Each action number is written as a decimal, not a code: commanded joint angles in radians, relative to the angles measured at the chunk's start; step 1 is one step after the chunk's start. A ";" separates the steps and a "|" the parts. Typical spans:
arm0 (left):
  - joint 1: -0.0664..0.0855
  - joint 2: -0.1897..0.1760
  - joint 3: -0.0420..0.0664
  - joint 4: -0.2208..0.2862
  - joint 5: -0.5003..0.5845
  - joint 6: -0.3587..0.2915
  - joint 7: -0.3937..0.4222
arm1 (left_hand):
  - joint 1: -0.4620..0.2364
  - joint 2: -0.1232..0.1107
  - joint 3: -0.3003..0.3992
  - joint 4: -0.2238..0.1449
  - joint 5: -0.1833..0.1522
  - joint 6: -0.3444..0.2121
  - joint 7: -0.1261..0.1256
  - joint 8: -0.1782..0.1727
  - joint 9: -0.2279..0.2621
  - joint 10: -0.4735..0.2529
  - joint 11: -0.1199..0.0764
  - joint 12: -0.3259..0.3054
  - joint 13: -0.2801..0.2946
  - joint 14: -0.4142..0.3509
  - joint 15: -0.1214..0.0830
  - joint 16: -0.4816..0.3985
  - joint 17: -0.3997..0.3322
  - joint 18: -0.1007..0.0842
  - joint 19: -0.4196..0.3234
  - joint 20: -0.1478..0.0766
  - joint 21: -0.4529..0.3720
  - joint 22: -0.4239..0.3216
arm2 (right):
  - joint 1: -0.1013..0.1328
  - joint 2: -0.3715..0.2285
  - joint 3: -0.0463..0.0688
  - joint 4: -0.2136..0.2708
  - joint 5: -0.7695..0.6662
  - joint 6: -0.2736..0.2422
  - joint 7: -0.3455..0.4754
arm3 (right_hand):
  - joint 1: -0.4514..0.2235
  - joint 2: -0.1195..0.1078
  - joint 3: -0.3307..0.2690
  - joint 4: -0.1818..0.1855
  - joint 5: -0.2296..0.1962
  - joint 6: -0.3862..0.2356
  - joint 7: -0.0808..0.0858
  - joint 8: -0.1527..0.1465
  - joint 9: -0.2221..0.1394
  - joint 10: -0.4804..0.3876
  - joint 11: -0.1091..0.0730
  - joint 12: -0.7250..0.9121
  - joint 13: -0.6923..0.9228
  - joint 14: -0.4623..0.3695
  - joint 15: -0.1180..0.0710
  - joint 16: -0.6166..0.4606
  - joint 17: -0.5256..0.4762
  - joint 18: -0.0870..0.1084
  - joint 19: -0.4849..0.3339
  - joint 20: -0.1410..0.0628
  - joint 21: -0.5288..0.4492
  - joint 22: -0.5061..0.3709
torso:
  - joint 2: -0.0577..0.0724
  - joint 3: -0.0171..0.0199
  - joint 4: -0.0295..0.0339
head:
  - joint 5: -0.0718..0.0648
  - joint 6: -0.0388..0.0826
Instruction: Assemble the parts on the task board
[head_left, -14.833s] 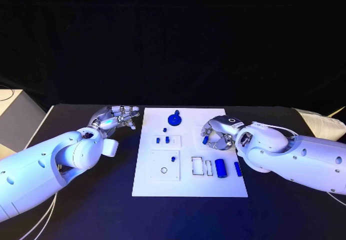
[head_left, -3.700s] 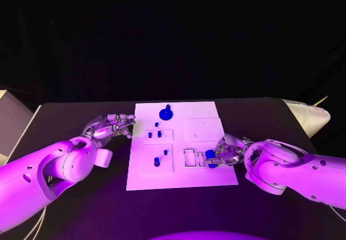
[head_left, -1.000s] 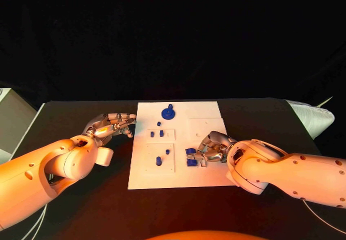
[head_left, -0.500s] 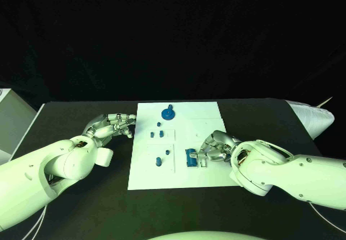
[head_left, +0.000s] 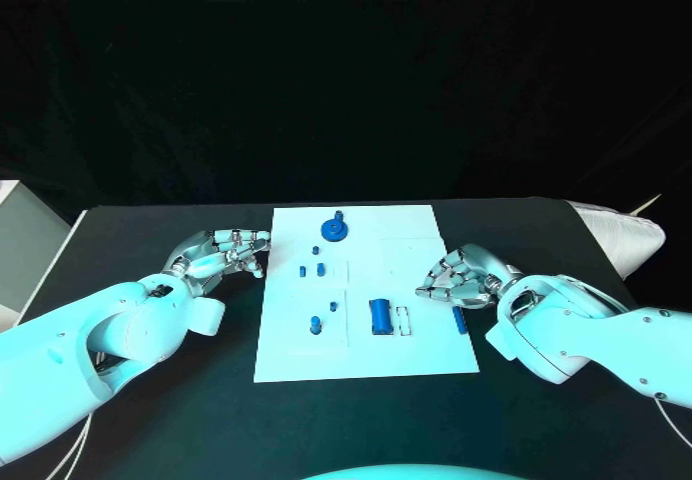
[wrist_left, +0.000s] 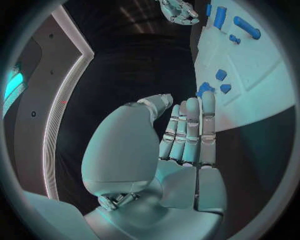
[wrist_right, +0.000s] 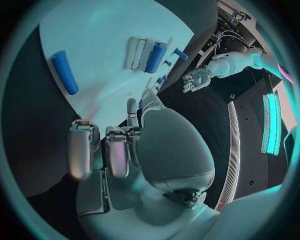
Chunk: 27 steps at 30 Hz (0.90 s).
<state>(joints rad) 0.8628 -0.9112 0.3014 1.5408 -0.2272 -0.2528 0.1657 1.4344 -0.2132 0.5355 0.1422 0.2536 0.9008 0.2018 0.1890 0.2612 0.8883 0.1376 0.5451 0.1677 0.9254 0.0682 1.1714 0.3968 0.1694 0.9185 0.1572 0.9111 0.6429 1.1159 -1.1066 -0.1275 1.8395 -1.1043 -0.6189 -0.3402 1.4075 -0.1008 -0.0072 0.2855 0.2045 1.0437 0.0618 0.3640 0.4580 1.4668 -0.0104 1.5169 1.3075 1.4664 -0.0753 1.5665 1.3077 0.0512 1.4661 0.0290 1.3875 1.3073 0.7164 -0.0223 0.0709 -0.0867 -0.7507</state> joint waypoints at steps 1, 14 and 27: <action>0.000 0.003 0.001 0.001 0.006 -0.001 0.007 | 0.001 0.006 -0.001 0.004 0.002 0.001 0.002 -0.001 -0.002 -0.005 0.000 0.003 -0.002 0.006 -0.002 -0.004 -0.001 0.015 0.009 0.000 -0.006 -0.001 | 0.000 -0.015 0.000 -0.004 0.017 -0.006 0.060 | 0.025 -0.006 0.021 0.000 -0.025 0.016 -0.003 0.009 0.001 0.082 -0.005 0.006 0.238 0.104 -0.003 0.004 0.263 -0.012 0.059 -0.002 0.007 0.149 | 0.001 0.0005 -0.0003 | -0.003 0.000; 0.000 0.003 0.001 0.004 0.006 0.000 0.007 | 0.000 0.007 -0.001 0.006 0.002 0.001 0.002 -0.001 -0.002 -0.005 0.000 0.004 -0.002 0.006 -0.002 -0.004 -0.002 0.015 0.010 0.000 -0.007 -0.002 | 0.001 -0.096 0.000 -0.021 -0.125 0.204 -0.063 | -0.056 -0.049 0.040 0.008 -0.078 -0.009 0.021 -0.032 -0.023 0.077 0.015 -0.008 0.232 0.104 0.012 0.004 0.263 -0.012 0.058 0.009 0.005 0.151 | 0.001 -0.0014 0.0013 | -0.016 -0.005; 0.000 0.003 0.001 0.006 0.006 0.002 0.007 | 0.000 0.007 -0.001 0.006 0.002 0.001 0.002 -0.001 -0.002 -0.005 0.000 0.004 -0.002 0.006 -0.002 -0.004 -0.002 0.015 0.010 0.000 -0.007 -0.002 | -0.007 -0.130 -0.003 -0.008 -0.212 0.255 -0.146 | -0.144 -0.068 0.036 0.010 -0.080 0.013 0.015 -0.036 -0.027 0.081 0.011 -0.001 0.235 0.104 0.010 0.004 0.263 -0.014 0.062 0.010 0.016 0.160 | 0.000 -0.0010 0.0019 | -0.053 -0.001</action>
<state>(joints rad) 0.8628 -0.9105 0.3015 1.5432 -0.2265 -0.2541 0.1657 1.4344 -0.2132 0.5355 0.1421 0.2536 0.9007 0.2017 0.1890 0.2601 0.8883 0.1376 0.5451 0.1665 0.9254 0.0682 1.1714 0.3959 0.1694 0.9185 0.1572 0.9111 0.6417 1.1110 -1.2372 -0.1302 1.8282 -1.2581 -0.4130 -0.4395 1.2707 -0.1686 0.0308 0.2938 0.1273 1.0504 0.0788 0.3323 0.4312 1.4665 -0.0033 1.5117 1.3081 1.4663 -0.0680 1.5665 1.3076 0.0459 1.4661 0.0364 1.3995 1.3079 0.7167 -0.0239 0.0715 -0.1337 -0.7534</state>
